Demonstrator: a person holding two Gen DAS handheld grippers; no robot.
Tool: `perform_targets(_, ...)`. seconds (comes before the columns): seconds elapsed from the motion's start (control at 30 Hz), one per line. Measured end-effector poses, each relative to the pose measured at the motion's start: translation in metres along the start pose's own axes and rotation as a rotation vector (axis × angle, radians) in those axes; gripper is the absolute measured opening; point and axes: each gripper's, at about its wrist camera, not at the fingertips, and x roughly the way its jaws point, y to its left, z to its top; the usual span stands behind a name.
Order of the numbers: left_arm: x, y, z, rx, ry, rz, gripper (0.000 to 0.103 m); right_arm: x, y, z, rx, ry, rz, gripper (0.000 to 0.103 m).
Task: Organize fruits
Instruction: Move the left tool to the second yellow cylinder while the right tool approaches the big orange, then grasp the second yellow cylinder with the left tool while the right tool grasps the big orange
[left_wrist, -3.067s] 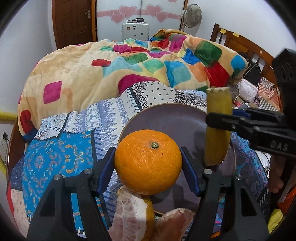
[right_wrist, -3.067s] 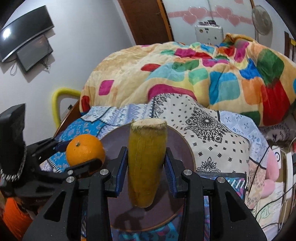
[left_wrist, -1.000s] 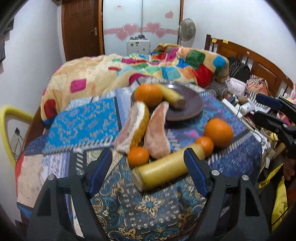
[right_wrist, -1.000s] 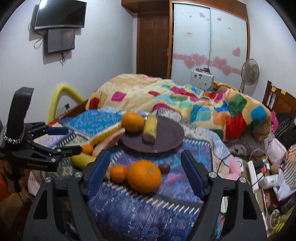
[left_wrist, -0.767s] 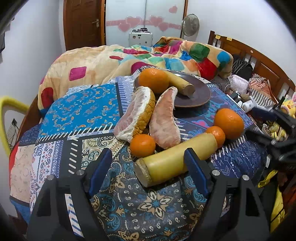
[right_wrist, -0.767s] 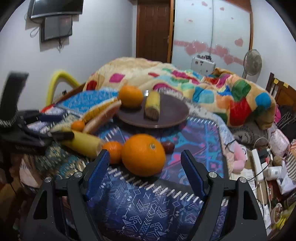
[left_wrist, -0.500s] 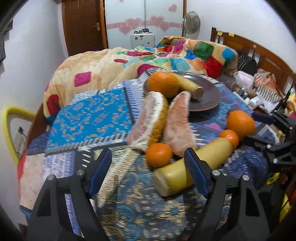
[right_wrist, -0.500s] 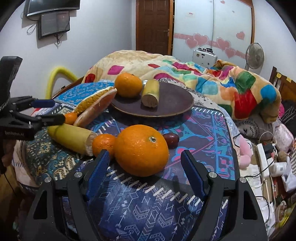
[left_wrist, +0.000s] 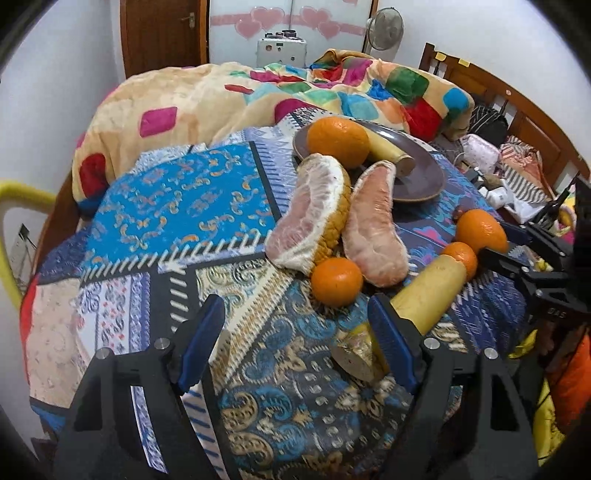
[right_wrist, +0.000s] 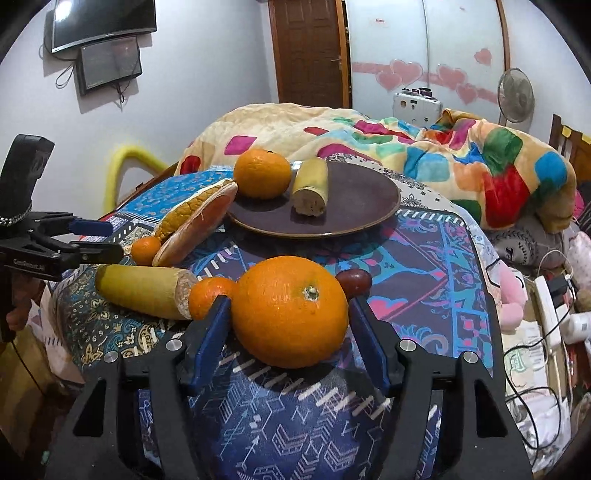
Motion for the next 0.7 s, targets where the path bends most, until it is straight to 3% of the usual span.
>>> perform_targets(0.2,-0.010,-0.007,-0.007,-0.008,0.013,-0.030,0.079,-0.011,-0.002,-0.006,-0.011,0.008,-0.012,0.061)
perform_targets(0.3,-0.020,-0.024,-0.004,0.050,-0.036,-0.003,0.079,-0.016,-0.002,-0.010,-0.019,0.009,-0.020,0.061)
perform_targets(0.4,-0.023,-0.045,0.000,0.115,-0.056,-0.034,0.080,-0.017,-0.005,-0.010,-0.016,0.012,-0.016,0.062)
perform_targets(0.53,-0.005,-0.071,0.002,0.202,-0.017,-0.026,0.079,-0.018,-0.007,-0.011,-0.011,0.013,-0.007,0.062)
perform_targets(0.7,0.020,-0.075,-0.002,0.248,0.011,0.000,0.080,-0.021,-0.008,-0.014,-0.016,0.011,0.005,0.062)
